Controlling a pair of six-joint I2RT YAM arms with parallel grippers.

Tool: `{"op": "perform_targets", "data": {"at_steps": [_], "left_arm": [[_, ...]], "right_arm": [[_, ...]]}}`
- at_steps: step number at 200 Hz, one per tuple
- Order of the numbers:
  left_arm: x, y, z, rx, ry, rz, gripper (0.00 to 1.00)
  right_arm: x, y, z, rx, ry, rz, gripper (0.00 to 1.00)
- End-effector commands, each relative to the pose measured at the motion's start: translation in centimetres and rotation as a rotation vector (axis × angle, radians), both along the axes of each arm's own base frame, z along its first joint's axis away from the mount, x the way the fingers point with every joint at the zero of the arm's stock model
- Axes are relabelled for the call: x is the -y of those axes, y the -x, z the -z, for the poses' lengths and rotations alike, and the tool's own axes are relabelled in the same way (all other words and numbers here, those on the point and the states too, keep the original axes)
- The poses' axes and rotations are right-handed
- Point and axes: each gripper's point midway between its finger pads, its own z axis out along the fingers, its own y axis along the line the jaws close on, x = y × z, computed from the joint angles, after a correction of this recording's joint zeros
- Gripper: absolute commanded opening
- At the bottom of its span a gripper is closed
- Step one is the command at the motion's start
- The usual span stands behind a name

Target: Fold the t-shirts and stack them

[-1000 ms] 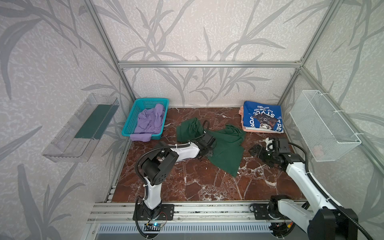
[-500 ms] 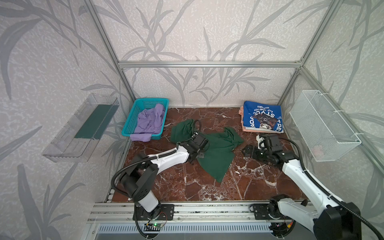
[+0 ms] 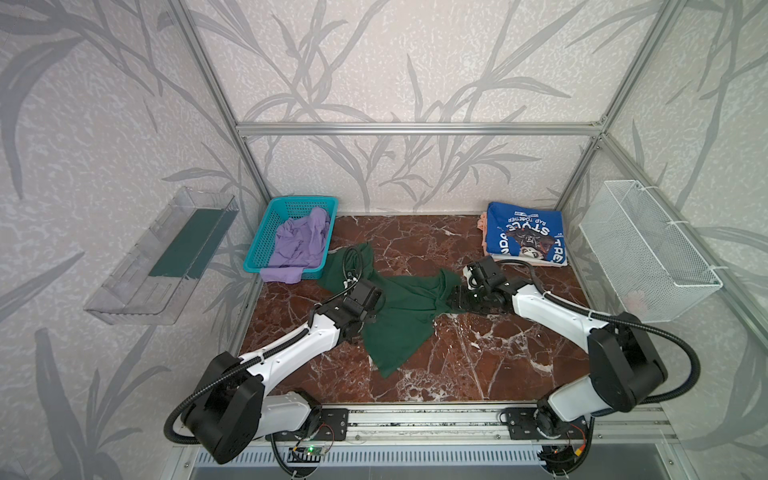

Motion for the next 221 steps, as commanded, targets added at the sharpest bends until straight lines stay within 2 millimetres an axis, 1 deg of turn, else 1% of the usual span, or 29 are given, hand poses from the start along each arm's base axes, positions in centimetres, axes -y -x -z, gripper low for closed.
{"op": "perform_targets", "data": {"at_steps": [1,18,36,42,45,51,76,90,117,124,137,151,161,166,181,195,206,221], "left_arm": [[-0.6,0.0,-0.3,0.022,0.008,-0.034,0.0],[-0.7,0.0,-0.3,0.023,0.01,-0.032,0.0],[-0.8,0.0,-0.4,0.023,0.009,-0.034,0.0],[-0.8,-0.1,-0.6,0.024,0.013,-0.033,0.0],[-0.8,-0.1,-0.6,0.025,0.014,-0.032,0.0],[-0.7,-0.1,-0.8,0.026,0.019,-0.028,0.0],[-1.0,-0.2,-1.3,0.036,0.017,-0.031,0.0],[-1.2,-0.2,-1.3,0.041,0.019,-0.038,0.0],[-1.3,-0.3,-1.2,0.037,0.027,-0.041,0.0],[-1.3,-0.4,-1.1,0.033,0.028,-0.04,0.0],[-1.2,-0.4,-1.0,0.031,0.037,-0.038,0.0],[-1.0,-0.5,-1.0,0.03,0.048,-0.034,0.0],[-1.0,-0.7,-1.1,0.032,0.048,-0.035,0.0],[-1.1,-0.8,-1.2,0.033,0.047,-0.037,0.0],[-1.0,-1.8,-1.9,0.046,0.07,-0.035,0.0],[-0.9,-3.6,-3.4,0.061,0.114,-0.041,0.0],[-0.5,-5.8,-5.2,0.093,0.149,-0.038,0.0],[0.2,-9.2,-8.4,0.159,0.164,-0.024,0.0]], "right_arm": [[-2.0,-1.7,-0.7,0.048,-0.049,-0.015,0.65],[-2.4,-2.5,-0.1,0.04,-0.036,-0.02,0.62],[-2.6,-3.0,0.7,0.015,0.001,-0.028,0.5],[-2.4,-3.1,0.6,0.014,0.018,-0.024,0.46],[-2.1,-3.1,1.5,-0.009,0.04,-0.018,0.45],[-1.9,-3.0,1.9,-0.019,0.063,-0.015,0.44],[-1.1,-3.4,1.6,0.001,0.106,-0.005,0.43],[-0.8,-3.7,1.4,0.019,0.123,0.004,0.38],[-0.9,-4.3,1.5,0.01,0.14,0.0,0.28],[-1.0,-4.4,1.6,0.007,0.143,-0.002,0.25],[-1.0,-4.6,1.9,0.01,0.154,-0.006,0.14],[-0.7,-4.9,2.2,0.012,0.174,0.0,0.08],[-0.6,-5.3,2.2,0.018,0.175,-0.004,0.0],[-0.5,-5.5,2.1,0.019,0.175,-0.004,0.0],[-0.1,-6.3,1.4,0.028,0.183,0.001,0.0],[0.3,-7.9,0.0,0.062,0.183,0.007,0.0],[0.6,-9.7,-1.6,0.107,0.182,0.007,0.0],[1.2,-12.5,-4.3,0.187,0.202,0.009,0.0]]}}
